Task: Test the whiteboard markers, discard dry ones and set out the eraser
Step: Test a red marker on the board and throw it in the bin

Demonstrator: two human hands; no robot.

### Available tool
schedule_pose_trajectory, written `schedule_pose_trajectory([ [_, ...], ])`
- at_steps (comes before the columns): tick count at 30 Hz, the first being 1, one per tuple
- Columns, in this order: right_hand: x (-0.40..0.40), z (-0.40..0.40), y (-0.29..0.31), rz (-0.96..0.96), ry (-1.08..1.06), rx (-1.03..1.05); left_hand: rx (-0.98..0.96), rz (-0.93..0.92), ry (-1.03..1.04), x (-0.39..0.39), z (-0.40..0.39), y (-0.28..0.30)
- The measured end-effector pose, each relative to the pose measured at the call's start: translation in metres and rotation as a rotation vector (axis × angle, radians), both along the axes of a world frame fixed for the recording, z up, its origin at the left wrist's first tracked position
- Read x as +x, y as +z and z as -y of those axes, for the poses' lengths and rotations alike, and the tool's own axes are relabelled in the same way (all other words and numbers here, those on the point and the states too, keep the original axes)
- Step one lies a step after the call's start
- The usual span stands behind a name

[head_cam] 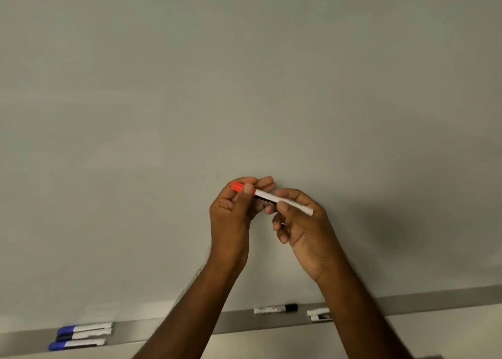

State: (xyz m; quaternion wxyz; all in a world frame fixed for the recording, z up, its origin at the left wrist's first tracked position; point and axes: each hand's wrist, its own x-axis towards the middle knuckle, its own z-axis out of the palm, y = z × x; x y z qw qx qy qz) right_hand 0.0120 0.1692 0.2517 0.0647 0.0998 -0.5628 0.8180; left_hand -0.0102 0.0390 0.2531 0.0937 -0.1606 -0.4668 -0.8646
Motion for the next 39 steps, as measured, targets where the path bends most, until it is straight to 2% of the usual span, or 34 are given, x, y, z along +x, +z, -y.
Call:
schedule_pose_trajectory([
  [3, -0.002, 0.022, 0.015, -0.058, 0.006, -0.189, 0.153, 0.038, -0.006, 0.005, 0.000, 0.022],
  [7, -0.007, 0.059, 0.044, -0.161, -0.172, -0.333, 0.347, 0.021, -0.076, 0.013, -0.004, 0.056],
  [10, -0.008, 0.077, 0.069, -0.260, -0.312, -0.300, 0.406, -0.012, -0.069, 0.020, -0.005, 0.079],
  [14, -0.007, 0.087, 0.090, -0.353, -0.370, -0.204, 0.443, -0.065, -0.064, 0.021, 0.002, 0.096],
  [17, -0.007, 0.089, 0.091, -0.337, -0.359, -0.216, 0.494, -0.067, -0.074, 0.019, 0.005, 0.097],
  [23, -0.002, 0.090, 0.089, -0.270, -0.372, -0.314, 0.442, -0.021, 0.062, 0.026, 0.002, 0.093],
  [26, -0.001, 0.086, 0.095, -0.271, -0.475, -0.480, 0.595, 0.094, 0.046, 0.016, 0.003, 0.099],
  [28, 0.002, 0.085, 0.097, -0.309, -0.538, -0.501, 0.703, 0.117, 0.027, 0.011, 0.004, 0.101],
  [35, 0.002, 0.069, 0.118, -0.499, -0.555, -0.503, 0.555, -0.090, 0.135, 0.015, -0.011, 0.119],
  [39, -0.005, 0.057, 0.161, -0.656, -0.563, -0.466, 0.398, -0.413, 0.293, 0.010, -0.012, 0.158],
])
